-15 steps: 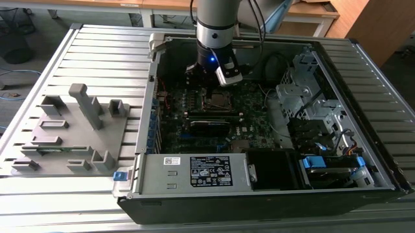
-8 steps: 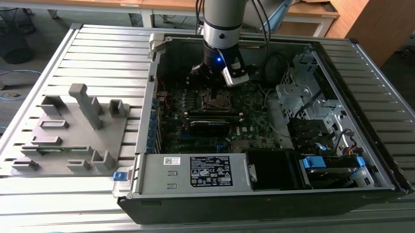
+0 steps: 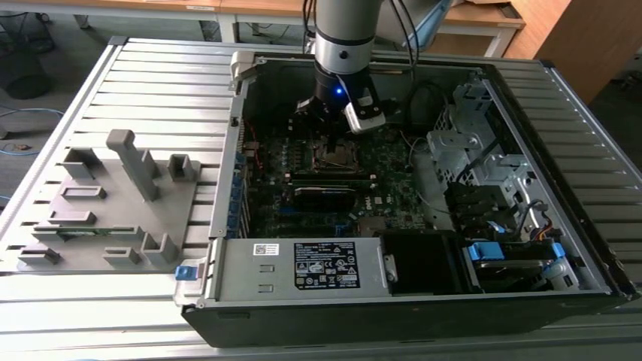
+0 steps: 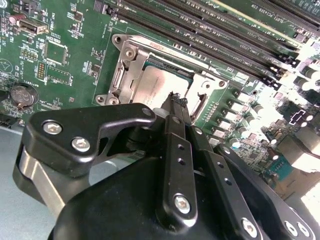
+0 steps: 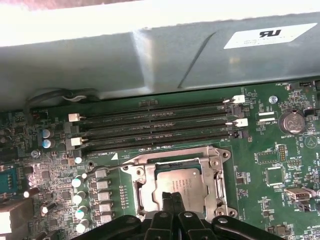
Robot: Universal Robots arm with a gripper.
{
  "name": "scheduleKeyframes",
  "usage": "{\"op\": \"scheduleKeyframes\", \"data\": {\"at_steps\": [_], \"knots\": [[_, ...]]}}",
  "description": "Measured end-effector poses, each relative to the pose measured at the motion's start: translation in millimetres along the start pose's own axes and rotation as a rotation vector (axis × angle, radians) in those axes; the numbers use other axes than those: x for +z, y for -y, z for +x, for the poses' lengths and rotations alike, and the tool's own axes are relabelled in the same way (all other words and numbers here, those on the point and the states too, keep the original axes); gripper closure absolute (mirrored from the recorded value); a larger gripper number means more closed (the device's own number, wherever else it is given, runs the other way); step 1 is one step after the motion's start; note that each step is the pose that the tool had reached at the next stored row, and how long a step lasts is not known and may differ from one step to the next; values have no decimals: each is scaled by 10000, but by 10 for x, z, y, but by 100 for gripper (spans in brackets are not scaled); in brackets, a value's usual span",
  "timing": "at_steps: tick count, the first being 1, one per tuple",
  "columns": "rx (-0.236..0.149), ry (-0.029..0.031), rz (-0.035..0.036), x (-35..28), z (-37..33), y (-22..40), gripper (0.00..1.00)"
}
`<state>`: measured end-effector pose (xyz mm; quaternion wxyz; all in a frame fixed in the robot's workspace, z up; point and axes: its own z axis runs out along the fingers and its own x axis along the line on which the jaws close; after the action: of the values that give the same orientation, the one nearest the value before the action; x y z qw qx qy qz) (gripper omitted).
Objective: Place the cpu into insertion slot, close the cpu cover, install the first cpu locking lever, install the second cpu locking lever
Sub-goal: 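Close the cpu cover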
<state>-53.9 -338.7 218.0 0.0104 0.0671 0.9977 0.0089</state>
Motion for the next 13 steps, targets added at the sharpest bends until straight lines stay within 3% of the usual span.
{"op": "scheduleKeyframes", "data": {"at_steps": [13], "knots": [[0, -1, 2, -12, -22, -3, 89]]}}
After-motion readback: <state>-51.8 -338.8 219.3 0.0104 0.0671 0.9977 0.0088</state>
